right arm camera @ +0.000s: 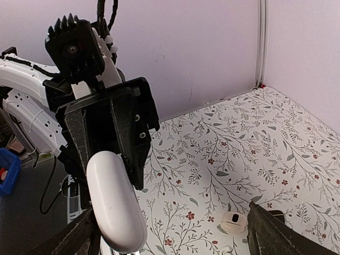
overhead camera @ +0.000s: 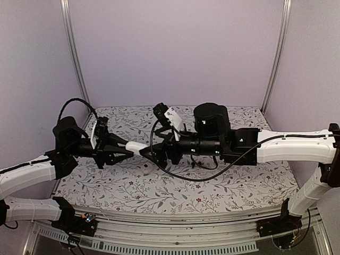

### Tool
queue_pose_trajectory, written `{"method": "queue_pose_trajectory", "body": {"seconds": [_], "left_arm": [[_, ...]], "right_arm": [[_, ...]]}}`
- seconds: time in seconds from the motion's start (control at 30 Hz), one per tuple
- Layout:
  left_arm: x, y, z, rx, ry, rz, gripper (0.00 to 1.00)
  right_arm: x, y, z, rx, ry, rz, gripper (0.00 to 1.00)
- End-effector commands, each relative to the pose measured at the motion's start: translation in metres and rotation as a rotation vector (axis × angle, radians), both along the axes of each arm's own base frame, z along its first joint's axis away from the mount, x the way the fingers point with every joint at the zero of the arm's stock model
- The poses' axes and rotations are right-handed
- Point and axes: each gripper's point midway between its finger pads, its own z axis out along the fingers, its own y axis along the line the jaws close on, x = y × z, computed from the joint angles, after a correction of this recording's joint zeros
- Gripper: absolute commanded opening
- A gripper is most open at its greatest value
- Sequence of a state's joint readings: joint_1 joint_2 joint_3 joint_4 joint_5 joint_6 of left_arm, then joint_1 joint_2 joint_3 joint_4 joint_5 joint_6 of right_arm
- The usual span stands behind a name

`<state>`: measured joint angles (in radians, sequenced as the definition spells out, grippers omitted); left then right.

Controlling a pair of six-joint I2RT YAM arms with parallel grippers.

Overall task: Insert the wireless bluetooth earbuds into the charging case
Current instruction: Open the charging case.

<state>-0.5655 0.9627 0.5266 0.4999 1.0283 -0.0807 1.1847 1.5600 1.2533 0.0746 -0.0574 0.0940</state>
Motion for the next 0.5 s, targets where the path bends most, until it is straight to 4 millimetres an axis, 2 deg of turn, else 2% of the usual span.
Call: {"method": "queue_pose_trajectory", "body": {"seconds": [0.0, 0.13, 0.2, 0.33, 0.47], "left_arm": [[-0.006, 0.001, 0.011, -0.018, -0.016, -0.045, 0.00], [-0.015, 0.000, 0.011, -0.014, -0.056, -0.070, 0.00], [-0.016, -0.001, 0.008, 0.001, -0.108, -0.054, 0.00], [-0.013, -0.004, -0.001, 0.037, -0.100, -0.044, 0.00], [-0.009, -0.005, 0.001, 0.024, -0.096, -0.023, 0.00]], "right_arm": [[0.010, -0.004, 0.005, 0.001, 0.006, -0.001, 0.96], [0.049, -0.026, 0.000, 0.006, 0.096, -0.106, 0.95], [0.054, -0.034, 0.007, 0.048, 0.131, -0.102, 0.96], [0.040, -0.032, 0.020, 0.085, 0.132, -0.026, 0.96], [0.016, -0.028, 0.027, 0.111, 0.121, 0.062, 0.96]]}}
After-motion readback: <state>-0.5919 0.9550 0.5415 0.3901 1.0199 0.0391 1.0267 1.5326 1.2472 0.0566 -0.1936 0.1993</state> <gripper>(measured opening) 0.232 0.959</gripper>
